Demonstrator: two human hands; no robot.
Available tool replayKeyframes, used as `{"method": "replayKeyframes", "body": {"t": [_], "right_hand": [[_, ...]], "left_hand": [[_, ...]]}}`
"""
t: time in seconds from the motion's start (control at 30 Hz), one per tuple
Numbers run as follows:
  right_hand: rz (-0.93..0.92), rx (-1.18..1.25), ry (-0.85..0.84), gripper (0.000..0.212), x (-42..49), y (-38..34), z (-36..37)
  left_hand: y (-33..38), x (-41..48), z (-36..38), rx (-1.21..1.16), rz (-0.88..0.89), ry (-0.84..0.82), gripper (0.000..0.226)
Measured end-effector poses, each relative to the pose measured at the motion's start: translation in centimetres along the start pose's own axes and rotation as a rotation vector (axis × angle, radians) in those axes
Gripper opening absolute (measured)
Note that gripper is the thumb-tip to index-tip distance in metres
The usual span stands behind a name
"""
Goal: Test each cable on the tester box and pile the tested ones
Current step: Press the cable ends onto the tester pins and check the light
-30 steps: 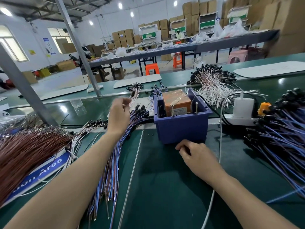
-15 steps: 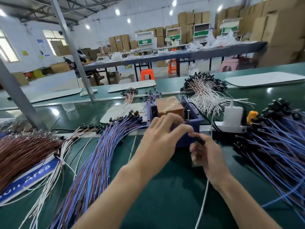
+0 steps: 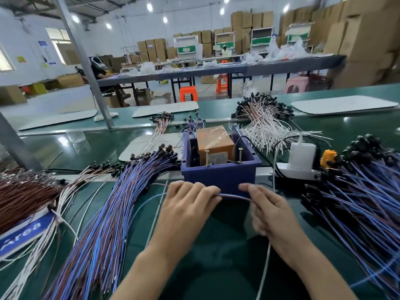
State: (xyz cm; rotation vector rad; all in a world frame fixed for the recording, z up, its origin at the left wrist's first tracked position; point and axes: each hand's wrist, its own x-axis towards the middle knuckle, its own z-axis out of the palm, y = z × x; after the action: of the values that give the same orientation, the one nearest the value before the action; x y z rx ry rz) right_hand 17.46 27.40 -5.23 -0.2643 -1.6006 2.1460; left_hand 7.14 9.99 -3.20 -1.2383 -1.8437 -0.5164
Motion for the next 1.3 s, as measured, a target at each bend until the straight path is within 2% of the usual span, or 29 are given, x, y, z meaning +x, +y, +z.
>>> {"method": "replayKeyframes", "body": {"t": [0.2, 0.37, 0.5, 0.67, 0.8, 0.9, 0.97, 1.03, 1.13, 1.3], "right_hand": [[0.02, 0.36, 0.071, 0.027, 0.2, -1.4, -2.8], [0.117, 0.346, 0.025, 0.031, -0.2, -1.4, -1.8], [0.209, 0.307, -0.036, 0.032, -0.6, -1.0, -0.8], [0.231, 0.314, -0.041, 0.035, -0.7, -1.1, -0.9], [0.282, 0.359, -0.065, 0.033, -0.9, -1.2, -0.3], [0.379, 0.276, -0.128, 0.032, -0.9, -1.2, 0.4], [0.393, 0.253, -0.17, 0.04, -0.9, -1.2, 0.6], [0.324, 0.241, -0.176, 0.048, -0.9, -1.1, 0.3], [0.224, 0.164, -0.141, 0.046, -0.9, -0.8, -0.1], [-0.068, -0.226, 0.06, 0.033, -1.1, -0.2, 0.3]], "left_hand": [[-4.1, -0.5, -2.1, 0.118, -0.198, 0.091, 0.027], [-4.1, -0.2, -2.4, 0.282, -0.398, 0.236, 0.02], [-2.6, 0.0, -2.3, 0.143, -0.235, 0.223, 0.026], [0.8, -0.2, -1.7, -0.011, -0.158, 0.257, 0.021], [3.2, -1.2, -1.1, -0.143, 0.028, 0.161, 0.032], [4.3, -1.0, -0.8, -0.2, 0.134, 0.108, 0.027], [4.6, -0.8, -0.7, -0.219, 0.179, 0.051, 0.025], [4.7, -0.9, -0.6, -0.236, 0.22, -0.023, 0.025], [4.5, -1.1, -0.4, -0.265, 0.222, -0.104, 0.025], [3.3, -1.6, 0.7, -0.215, 0.203, -0.233, 0.034]]}}
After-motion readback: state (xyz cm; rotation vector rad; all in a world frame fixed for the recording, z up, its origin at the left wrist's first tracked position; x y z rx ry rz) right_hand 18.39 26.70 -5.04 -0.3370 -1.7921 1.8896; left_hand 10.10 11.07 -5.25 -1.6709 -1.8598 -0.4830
